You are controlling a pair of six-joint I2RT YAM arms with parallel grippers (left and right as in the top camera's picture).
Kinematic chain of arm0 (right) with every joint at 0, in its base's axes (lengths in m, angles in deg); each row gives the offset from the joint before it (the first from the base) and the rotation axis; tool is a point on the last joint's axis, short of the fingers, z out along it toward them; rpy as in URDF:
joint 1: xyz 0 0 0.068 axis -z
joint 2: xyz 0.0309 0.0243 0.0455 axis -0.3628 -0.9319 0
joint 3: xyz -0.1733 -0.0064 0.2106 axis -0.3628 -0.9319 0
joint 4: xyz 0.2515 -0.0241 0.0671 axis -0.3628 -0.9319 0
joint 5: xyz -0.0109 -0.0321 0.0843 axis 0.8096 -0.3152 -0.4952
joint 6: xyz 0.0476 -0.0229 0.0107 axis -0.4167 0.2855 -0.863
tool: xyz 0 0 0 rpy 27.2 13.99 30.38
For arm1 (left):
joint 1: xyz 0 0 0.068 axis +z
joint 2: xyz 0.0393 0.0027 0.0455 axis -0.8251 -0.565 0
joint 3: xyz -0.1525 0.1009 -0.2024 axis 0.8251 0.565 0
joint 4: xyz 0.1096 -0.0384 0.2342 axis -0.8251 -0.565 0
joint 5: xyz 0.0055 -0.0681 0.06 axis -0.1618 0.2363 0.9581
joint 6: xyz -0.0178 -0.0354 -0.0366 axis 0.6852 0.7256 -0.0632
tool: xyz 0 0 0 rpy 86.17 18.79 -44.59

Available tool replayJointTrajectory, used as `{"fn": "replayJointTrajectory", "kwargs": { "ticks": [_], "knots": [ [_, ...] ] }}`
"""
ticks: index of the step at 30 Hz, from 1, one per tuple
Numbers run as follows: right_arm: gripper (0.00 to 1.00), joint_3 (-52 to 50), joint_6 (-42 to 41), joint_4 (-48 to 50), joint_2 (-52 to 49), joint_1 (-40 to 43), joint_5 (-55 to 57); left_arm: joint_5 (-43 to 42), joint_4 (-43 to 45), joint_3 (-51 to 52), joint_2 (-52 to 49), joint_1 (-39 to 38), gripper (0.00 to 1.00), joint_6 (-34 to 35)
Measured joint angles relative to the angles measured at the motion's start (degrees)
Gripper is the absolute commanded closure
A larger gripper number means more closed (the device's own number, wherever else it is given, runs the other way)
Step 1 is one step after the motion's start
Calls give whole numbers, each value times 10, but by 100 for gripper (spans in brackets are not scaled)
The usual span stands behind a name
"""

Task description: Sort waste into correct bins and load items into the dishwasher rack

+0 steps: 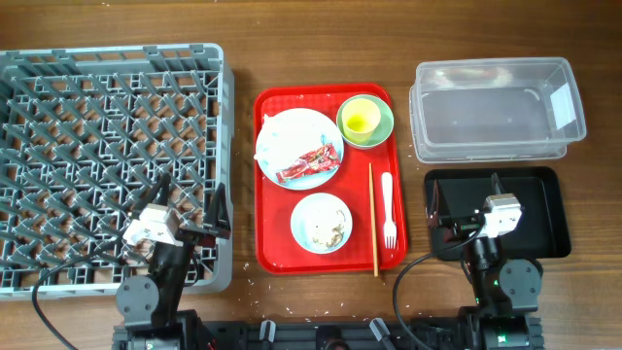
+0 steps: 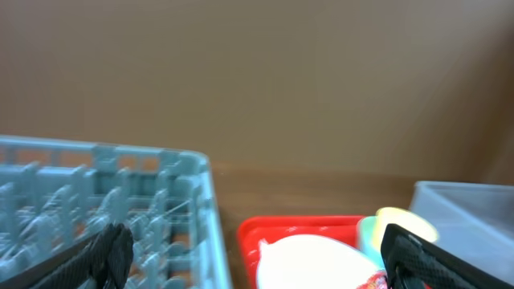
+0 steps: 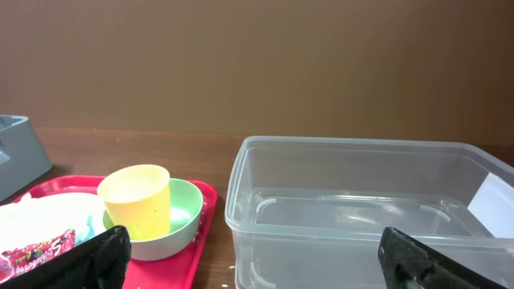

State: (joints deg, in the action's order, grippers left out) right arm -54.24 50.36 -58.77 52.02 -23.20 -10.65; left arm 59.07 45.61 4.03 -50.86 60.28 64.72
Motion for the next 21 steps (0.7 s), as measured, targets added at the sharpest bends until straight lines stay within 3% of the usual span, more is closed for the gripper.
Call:
{"fn": "replayJointTrajectory", "kwargs": {
  "ticks": [5, 13, 21],
  "knots": [
    [0, 0, 0, 0, 0, 0, 0, -42, -7, 0, 0, 0, 0, 8],
    [0, 0, 0, 0, 0, 0, 0, -41, -18, 0, 0, 0, 0, 8],
    [0, 0, 0, 0, 0, 0, 0, 50, -89, 0, 0, 0, 0, 8]
  ]
}}
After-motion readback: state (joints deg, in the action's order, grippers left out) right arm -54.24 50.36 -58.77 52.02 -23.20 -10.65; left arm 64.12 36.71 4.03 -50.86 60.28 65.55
